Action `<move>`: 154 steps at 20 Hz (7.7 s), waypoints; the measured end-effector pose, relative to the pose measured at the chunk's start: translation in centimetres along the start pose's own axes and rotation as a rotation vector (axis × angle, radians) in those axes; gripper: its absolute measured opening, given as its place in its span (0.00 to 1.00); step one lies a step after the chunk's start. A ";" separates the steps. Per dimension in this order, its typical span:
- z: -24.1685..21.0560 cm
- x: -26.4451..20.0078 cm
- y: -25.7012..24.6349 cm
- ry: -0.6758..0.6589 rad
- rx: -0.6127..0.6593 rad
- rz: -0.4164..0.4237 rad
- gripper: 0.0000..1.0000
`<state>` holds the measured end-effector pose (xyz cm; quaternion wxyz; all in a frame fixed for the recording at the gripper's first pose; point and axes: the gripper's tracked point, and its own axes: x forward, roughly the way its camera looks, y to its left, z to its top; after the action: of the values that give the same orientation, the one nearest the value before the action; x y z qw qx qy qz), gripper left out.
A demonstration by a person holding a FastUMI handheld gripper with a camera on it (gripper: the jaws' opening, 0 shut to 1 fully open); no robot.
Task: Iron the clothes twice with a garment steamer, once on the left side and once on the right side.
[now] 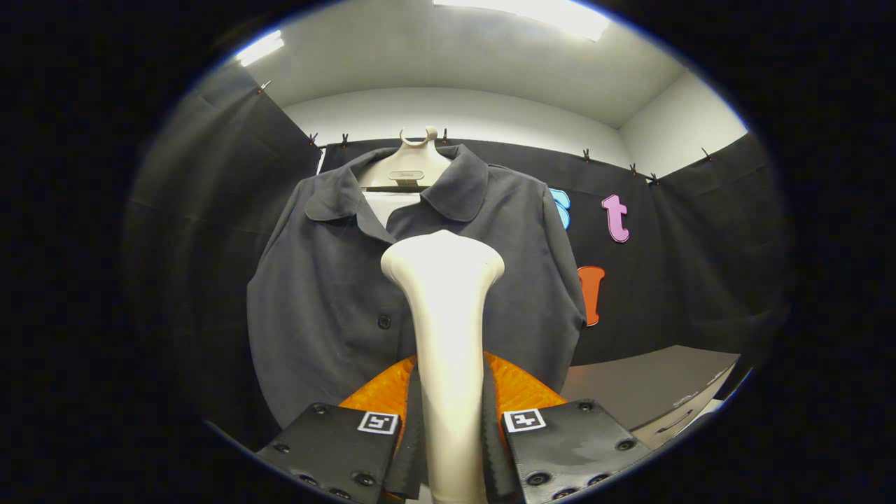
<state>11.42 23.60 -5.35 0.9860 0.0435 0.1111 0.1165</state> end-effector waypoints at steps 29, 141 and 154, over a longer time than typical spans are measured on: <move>-23.4 -11.8 6.2 0.276 -0.042 0.036 0.41; 0.8 -24.7 -9.4 0.016 0.014 0.015 0.41; 2.1 -25.3 -7.6 0.017 0.017 0.039 0.41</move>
<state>-10.41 10.03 1.15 0.9821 0.0531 0.1198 0.1351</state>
